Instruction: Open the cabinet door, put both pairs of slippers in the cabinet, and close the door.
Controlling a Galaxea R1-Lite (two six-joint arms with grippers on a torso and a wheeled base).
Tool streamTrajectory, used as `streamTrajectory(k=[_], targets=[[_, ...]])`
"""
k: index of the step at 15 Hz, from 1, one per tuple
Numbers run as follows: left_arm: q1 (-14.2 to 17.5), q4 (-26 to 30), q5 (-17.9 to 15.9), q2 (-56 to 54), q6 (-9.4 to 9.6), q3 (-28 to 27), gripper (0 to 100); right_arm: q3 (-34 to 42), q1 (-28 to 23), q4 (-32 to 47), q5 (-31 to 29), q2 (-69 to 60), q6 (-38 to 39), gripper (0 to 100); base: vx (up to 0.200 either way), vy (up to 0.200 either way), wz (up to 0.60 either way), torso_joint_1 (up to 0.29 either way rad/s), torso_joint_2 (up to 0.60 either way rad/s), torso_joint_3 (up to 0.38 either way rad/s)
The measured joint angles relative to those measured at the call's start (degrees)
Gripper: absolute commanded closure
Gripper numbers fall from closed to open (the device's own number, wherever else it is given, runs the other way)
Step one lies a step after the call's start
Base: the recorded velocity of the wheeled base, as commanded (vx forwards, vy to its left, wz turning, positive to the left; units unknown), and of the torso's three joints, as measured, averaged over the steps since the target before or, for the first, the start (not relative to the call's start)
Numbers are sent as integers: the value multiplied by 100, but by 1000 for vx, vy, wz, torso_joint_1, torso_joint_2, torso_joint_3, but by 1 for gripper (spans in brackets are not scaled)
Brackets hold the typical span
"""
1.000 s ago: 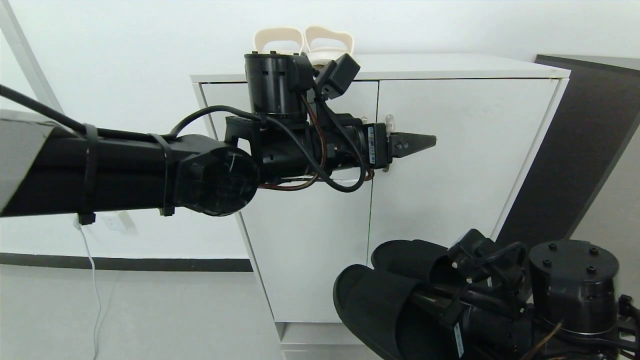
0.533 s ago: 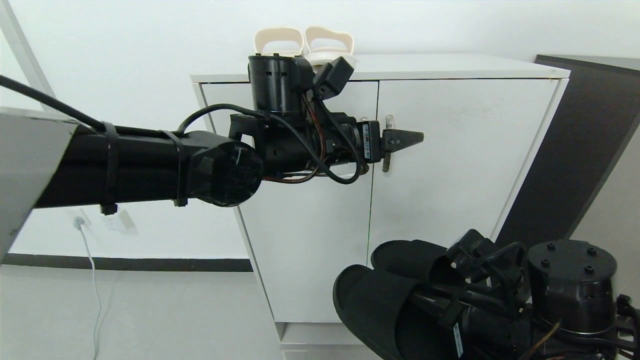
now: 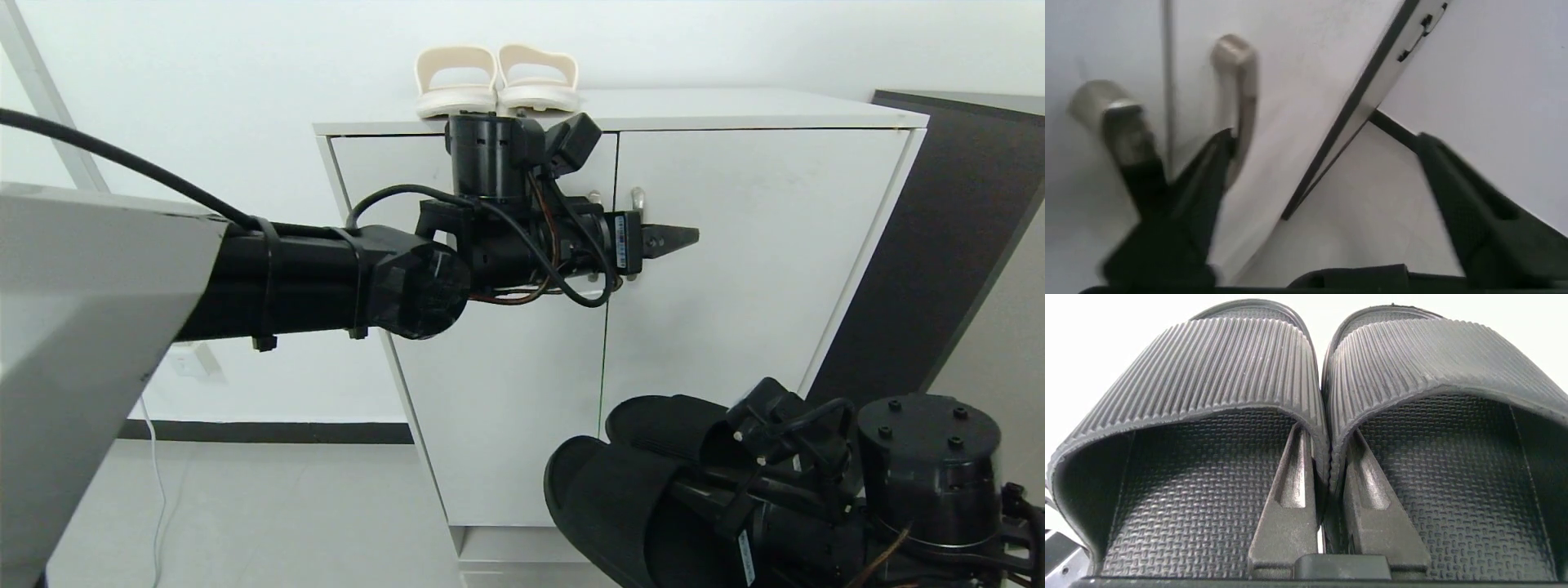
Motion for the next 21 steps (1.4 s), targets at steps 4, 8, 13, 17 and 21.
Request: streamTrajectory(k=[4, 8, 13, 17, 21], targets=[[-13, -11, -18, -50, 11, 229, 100, 79, 0, -17, 168, -11, 2, 100, 0, 0, 0, 0, 0, 0], [-196, -145, -18, -499, 24, 948, 100, 319, 17, -90, 796, -157, -20, 100, 0, 0, 0, 0, 0, 0], [-400, -361, 172, -1226, 52, 1957, 100, 584, 226, -68, 974, -352, -222, 100, 0, 0, 0, 0, 0, 0], [-177, -1070, 362, -1519, -7, 2682, 100, 662, 411, -52, 963, -366, -232, 100, 0, 0, 0, 0, 0, 0], [-33, -1153, 356, -1165, -221, 2271, 100, 722, 533, -52, 948, -334, -235, 100, 0, 0, 0, 0, 0, 0]])
